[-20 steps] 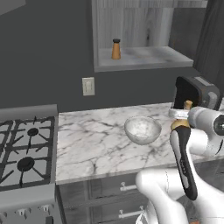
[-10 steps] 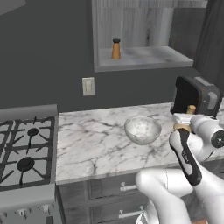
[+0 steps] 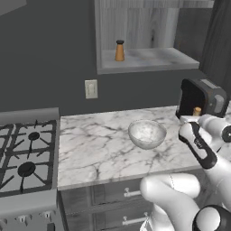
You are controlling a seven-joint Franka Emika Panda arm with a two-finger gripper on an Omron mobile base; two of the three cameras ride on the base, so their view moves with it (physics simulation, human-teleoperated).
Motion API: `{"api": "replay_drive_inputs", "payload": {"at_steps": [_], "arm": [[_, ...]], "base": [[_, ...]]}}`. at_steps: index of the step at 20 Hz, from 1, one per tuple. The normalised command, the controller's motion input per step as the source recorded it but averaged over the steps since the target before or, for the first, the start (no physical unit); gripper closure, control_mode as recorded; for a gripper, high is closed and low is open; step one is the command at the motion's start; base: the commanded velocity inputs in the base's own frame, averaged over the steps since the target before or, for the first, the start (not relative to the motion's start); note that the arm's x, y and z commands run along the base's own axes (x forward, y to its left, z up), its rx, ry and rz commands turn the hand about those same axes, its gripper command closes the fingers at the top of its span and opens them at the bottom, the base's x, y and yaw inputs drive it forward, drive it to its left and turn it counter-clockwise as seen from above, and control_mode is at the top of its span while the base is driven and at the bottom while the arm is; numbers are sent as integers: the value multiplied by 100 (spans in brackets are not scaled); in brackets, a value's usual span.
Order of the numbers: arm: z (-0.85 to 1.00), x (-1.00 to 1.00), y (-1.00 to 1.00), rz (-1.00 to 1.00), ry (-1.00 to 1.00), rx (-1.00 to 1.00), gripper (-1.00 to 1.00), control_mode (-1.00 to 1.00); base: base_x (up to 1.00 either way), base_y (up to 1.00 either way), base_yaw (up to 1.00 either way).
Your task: Retrieve the bottle and the shaker from the cabinet and place them next to the mixing bowl on the counter. Then add garlic from the fridge to the mixing bowl.
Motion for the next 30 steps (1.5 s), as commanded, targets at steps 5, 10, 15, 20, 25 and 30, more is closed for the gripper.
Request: {"api": "replay_drive_inputs", "payload": {"at_steps": [5, 10, 15, 20, 25, 30], "arm": [[-24, 37, 0, 14, 7, 0, 100, -100], [-46, 32, 0, 13, 0, 0, 100, -100], [-49, 34, 1, 8, 0, 0, 100, -100], [-32, 48, 0, 5, 0, 0, 100, -100], [-21, 53, 0, 4, 0, 0, 100, -100], [-18, 52, 0, 2, 0, 0, 100, -100]], "base": [[0, 0, 0], [0, 0, 0], [0, 0, 0], [0, 0, 0], [0, 0, 0], [0, 0, 0]]}}
